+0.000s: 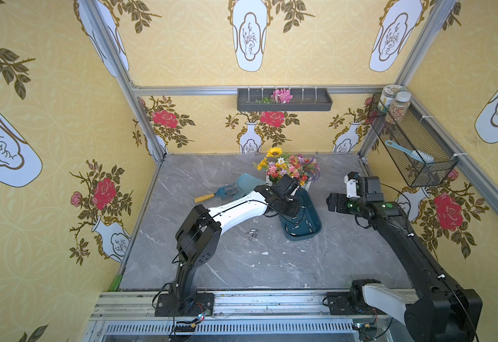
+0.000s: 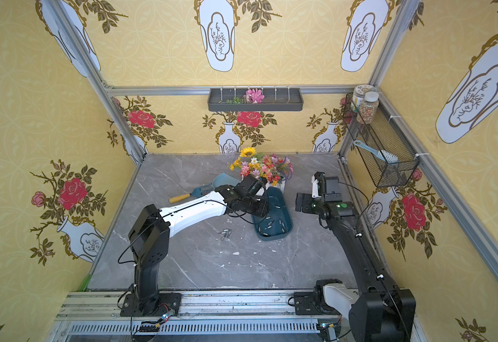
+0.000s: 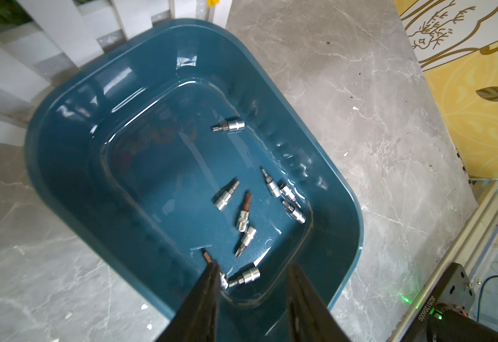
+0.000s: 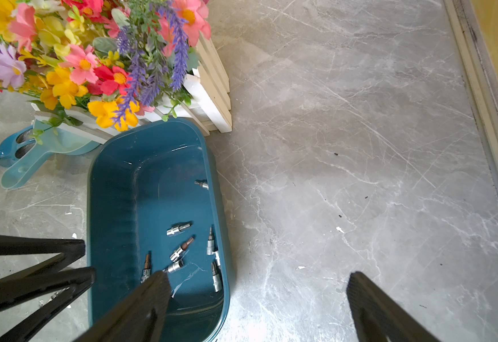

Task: Put the bit on the desktop into the storage box
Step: Pick up the screwdriver bit from the center of the board.

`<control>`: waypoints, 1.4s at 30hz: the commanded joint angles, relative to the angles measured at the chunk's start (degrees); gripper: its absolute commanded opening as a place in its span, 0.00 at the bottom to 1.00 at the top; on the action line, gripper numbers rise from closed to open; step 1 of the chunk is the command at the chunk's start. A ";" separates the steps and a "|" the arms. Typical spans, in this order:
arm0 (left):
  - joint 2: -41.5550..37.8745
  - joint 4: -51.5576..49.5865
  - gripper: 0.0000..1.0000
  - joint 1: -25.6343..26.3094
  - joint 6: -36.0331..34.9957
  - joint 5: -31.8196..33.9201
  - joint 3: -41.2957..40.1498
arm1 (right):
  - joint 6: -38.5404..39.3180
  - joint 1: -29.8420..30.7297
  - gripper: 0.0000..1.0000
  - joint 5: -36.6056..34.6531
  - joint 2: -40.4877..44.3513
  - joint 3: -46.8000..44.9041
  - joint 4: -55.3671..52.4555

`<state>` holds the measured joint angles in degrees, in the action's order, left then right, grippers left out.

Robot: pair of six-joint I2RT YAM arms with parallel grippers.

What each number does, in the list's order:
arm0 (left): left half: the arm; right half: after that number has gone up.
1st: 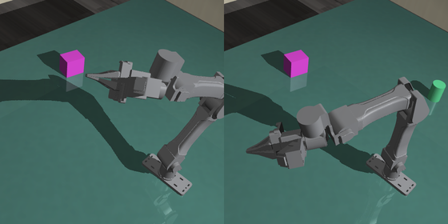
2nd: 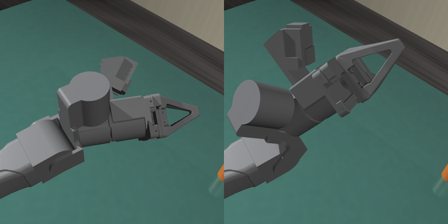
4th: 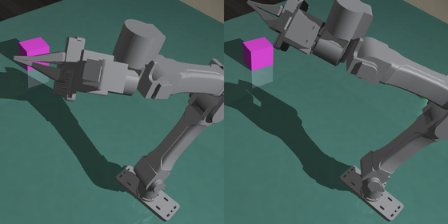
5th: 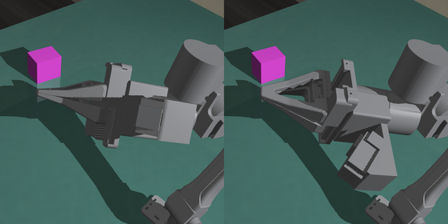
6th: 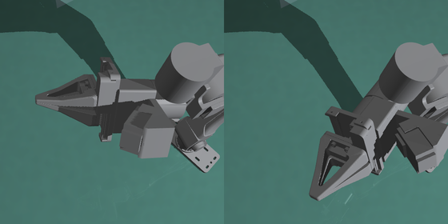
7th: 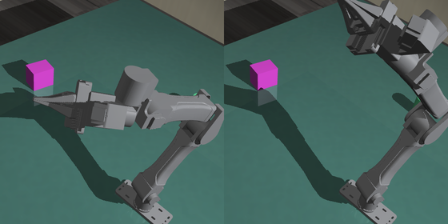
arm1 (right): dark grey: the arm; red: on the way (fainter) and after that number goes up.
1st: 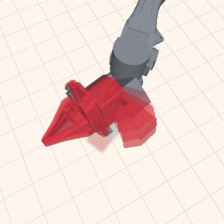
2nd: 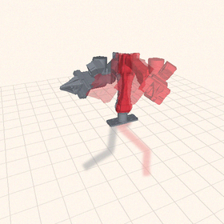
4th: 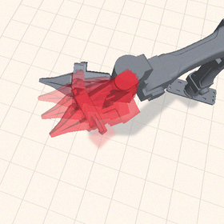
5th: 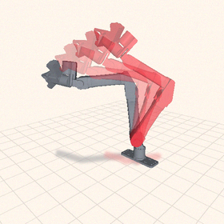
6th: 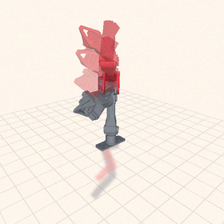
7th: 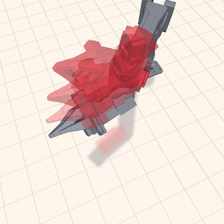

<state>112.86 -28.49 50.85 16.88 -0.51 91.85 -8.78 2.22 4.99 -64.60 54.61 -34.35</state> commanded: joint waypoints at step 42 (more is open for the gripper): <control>-52.26 29.19 1.00 -4.75 4.68 36.87 -51.08 | -3.43 6.67 0.97 4.72 -1.99 1.28 -0.38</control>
<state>61.69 -2.44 46.87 19.81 35.33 41.82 -10.76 7.07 9.58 -66.06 55.16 -34.83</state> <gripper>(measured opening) 0.999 0.973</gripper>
